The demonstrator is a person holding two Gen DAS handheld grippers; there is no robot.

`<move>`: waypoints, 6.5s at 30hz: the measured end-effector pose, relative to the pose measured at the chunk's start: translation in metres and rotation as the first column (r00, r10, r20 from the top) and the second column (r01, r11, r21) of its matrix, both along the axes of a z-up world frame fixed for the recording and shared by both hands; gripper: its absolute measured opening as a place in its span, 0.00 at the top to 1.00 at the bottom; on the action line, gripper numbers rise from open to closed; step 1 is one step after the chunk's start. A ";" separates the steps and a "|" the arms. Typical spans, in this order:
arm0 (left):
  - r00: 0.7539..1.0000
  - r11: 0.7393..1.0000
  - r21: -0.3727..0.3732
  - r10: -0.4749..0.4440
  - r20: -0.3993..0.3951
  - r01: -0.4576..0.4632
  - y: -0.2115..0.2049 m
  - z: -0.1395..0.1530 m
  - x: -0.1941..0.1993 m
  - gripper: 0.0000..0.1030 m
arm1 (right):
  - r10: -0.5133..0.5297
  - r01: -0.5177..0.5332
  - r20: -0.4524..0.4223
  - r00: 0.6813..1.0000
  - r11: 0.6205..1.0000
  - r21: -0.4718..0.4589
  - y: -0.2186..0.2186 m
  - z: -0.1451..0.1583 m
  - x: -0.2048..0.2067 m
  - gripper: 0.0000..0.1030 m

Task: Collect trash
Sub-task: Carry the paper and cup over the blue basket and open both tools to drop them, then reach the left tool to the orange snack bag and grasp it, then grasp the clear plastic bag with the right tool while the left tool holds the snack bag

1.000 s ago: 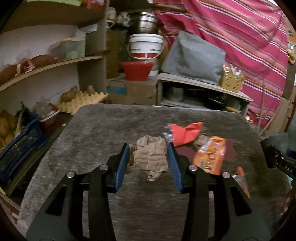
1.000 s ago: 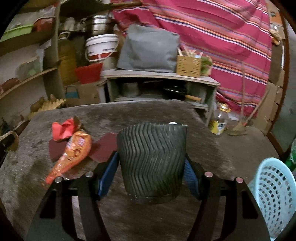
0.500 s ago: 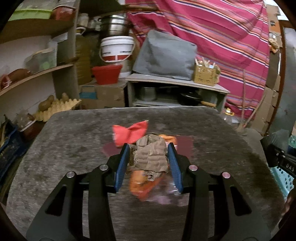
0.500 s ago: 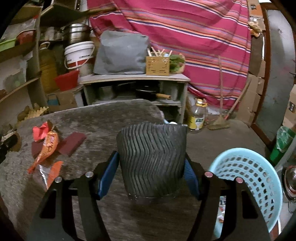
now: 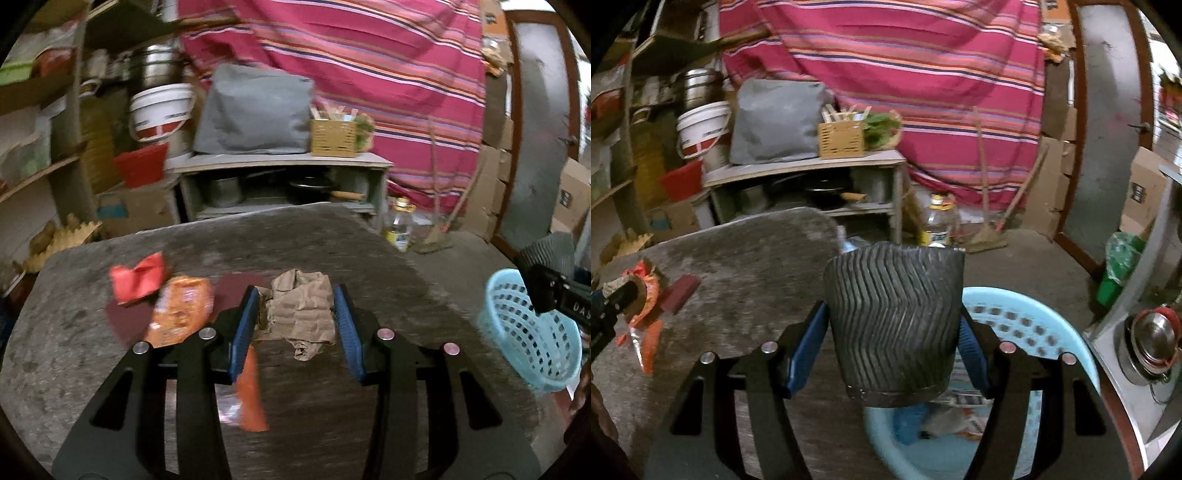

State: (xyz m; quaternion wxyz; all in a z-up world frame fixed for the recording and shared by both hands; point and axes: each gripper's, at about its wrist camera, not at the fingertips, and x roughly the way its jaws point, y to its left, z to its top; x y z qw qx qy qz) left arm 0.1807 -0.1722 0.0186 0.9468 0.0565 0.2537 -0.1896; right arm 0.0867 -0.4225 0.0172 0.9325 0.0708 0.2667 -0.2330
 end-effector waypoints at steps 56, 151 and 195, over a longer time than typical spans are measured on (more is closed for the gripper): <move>0.991 0.991 0.003 -0.133 -0.012 0.133 -0.115 0.002 -0.036 0.05 | -0.146 0.153 -0.065 0.987 0.978 0.139 -0.117 -0.035 -0.045 0.13; 0.916 0.938 0.023 0.342 -0.210 -0.345 0.253 -0.034 0.016 0.99 | 0.405 -0.400 -0.040 0.913 0.912 0.091 0.195 -0.031 0.096 0.06; 0.936 0.945 -0.117 0.277 -0.218 -0.306 0.267 -0.024 0.012 0.99 | 0.506 -0.497 -0.063 0.860 0.860 0.115 0.225 -0.032 0.103 0.60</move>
